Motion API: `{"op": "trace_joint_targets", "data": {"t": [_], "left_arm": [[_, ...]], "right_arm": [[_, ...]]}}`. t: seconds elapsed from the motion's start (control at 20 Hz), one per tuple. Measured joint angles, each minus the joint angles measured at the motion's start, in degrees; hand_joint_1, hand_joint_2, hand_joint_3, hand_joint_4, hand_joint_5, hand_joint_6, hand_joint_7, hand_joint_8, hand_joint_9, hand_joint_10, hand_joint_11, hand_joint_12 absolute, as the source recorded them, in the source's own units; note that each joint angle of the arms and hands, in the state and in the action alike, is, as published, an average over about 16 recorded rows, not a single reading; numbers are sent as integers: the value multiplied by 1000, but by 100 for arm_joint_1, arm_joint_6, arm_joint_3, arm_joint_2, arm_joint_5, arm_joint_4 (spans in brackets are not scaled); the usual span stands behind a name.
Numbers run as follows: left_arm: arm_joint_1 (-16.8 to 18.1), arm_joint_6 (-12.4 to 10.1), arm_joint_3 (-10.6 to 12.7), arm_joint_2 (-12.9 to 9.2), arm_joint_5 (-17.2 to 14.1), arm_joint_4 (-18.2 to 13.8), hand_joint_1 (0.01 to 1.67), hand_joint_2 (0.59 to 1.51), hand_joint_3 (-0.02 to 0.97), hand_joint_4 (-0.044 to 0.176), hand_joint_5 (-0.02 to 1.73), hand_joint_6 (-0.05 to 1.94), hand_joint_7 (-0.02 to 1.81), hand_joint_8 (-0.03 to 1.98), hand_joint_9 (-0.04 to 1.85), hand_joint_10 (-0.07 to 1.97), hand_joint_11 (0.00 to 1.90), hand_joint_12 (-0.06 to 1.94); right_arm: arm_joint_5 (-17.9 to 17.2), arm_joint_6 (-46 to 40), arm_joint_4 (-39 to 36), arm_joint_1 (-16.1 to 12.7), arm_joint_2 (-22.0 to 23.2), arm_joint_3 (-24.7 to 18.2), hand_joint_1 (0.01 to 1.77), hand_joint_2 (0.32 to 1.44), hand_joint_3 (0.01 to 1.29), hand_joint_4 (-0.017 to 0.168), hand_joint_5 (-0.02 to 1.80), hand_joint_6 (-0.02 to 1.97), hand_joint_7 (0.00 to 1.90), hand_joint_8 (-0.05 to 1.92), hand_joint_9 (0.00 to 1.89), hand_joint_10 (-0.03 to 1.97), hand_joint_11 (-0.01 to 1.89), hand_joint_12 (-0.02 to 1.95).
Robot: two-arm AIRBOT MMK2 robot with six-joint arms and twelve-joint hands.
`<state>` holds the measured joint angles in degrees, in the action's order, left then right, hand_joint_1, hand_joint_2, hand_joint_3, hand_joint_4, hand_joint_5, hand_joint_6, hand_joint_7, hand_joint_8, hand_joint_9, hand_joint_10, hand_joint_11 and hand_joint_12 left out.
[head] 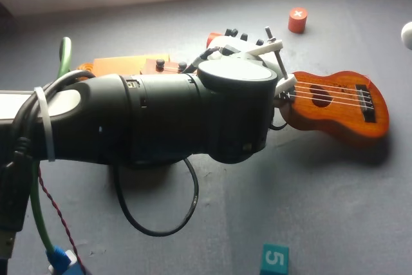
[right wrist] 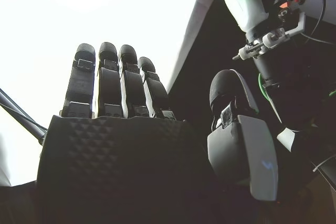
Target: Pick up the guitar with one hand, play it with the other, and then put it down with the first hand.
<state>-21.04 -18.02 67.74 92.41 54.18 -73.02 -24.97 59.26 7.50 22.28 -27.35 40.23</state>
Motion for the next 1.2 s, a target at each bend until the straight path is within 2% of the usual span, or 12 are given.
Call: {"op": "trace_joint_targets", "data": {"t": [0.2, 0.45, 0.55, 0.65, 0.85, 1.05, 1.2], "left_arm": [[-17, -10, -6, 6, 1, -11, 1105, 1018, 8, 15, 414, 927, 396, 1011, 407, 1011, 343, 1144], [-19, -16, -48, 10, -6, 18, 1145, 1041, 6, 6, 776, 1517, 825, 1627, 855, 1611, 808, 1733], [3, -8, -83, 3, -17, 58, 1181, 1047, 5, 3, 899, 1744, 966, 1850, 1018, 1827, 999, 1899], [43, 20, -131, -15, -34, 111, 1230, 1053, 3, 2, 1023, 1869, 1105, 1937, 1178, 1916, 1179, 1922], [176, 117, -274, -105, -80, 290, 1324, 1071, -3, 2, 1213, 1883, 1329, 1962, 1416, 1920, 1432, 1935], [362, 266, -484, -296, -177, 575, 1411, 1090, -8, 2, 1255, 1908, 1368, 1974, 1469, 1916, 1500, 1935], [525, 382, -705, -525, -314, 803, 1444, 1092, -12, 0, 1249, 1902, 1341, 1977, 1450, 1914, 1483, 1935]], "right_arm": [[0, 0, 0, 0, 0, 0, 142, 1288, 18, -2, 23, 16, 109, 14, 86, 25, 21, 1], [0, 0, 0, 0, 0, 0, 153, 1288, 18, -2, 25, 16, 106, 14, 91, 24, 20, 1], [0, 0, 0, 0, 0, 0, 157, 1288, 18, -1, 27, 16, 104, 14, 92, 24, 20, 1], [0, 0, -1, 0, 0, 0, 158, 1288, 18, -1, 26, 16, 102, 14, 92, 25, 20, 1], [-3, -7, -24, 0, 1, 2, 160, 1289, 19, -2, 24, 16, 97, 14, 91, 25, 20, 1], [-20, -198, -223, 0, 1, 39, 161, 1289, 18, -1, 22, 16, 96, 14, 91, 25, 20, 1], [-43, -734, -699, 0, 2, 123, 160, 1289, 18, -2, 22, 16, 100, 13, 91, 25, 20, 1]]}}
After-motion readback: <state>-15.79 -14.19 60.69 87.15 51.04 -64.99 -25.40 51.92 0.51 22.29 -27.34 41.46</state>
